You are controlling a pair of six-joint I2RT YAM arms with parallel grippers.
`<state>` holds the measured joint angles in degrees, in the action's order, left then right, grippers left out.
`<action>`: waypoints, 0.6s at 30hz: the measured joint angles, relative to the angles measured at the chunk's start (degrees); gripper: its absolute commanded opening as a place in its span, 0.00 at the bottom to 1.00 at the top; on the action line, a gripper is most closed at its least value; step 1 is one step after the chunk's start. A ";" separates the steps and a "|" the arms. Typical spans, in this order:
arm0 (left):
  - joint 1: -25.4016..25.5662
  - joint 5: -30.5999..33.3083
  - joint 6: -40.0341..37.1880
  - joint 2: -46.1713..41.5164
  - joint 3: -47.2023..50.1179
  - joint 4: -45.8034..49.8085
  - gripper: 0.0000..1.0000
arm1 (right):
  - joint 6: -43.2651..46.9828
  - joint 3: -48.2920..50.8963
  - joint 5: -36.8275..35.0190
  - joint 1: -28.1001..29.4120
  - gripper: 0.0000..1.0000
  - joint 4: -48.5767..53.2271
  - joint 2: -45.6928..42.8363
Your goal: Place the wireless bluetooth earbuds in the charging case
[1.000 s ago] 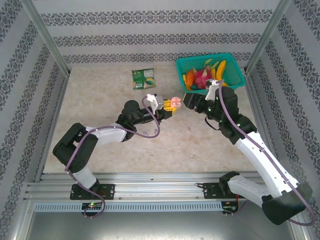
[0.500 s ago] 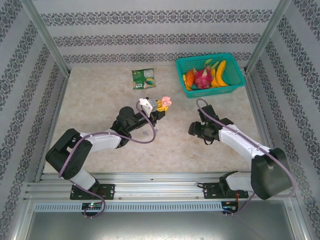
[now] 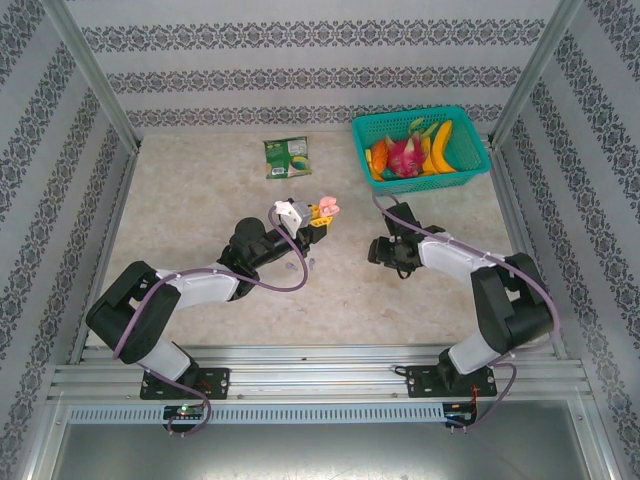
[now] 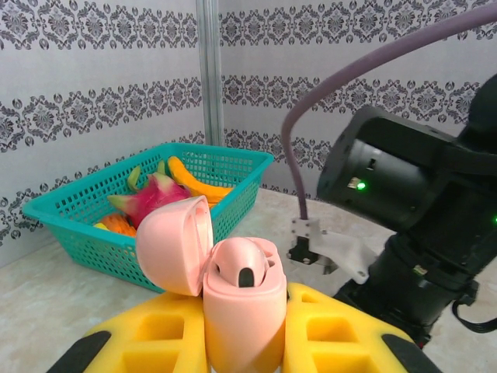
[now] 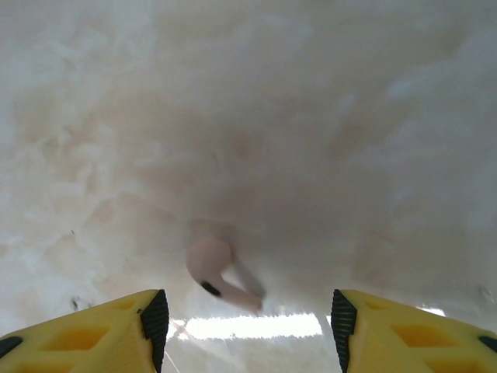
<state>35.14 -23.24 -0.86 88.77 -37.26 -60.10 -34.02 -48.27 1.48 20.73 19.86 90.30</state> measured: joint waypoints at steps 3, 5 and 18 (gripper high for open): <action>0.00 0.00 0.02 0.00 0.00 -0.07 0.00 | 1.70 -2.32 0.02 0.00 0.56 0.04 2.38; 0.00 0.00 0.02 0.00 0.00 -0.24 0.00 | 2.75 -3.56 0.04 0.02 0.56 0.11 3.78; 0.00 0.00 0.24 0.44 0.00 -0.85 0.00 | 5.49 -4.59 -0.35 2.45 0.45 1.57 6.51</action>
<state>35.14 -23.24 -0.62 89.21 -37.26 -60.95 -28.53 -52.86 1.13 23.18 21.43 96.82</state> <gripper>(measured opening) 0.206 0.465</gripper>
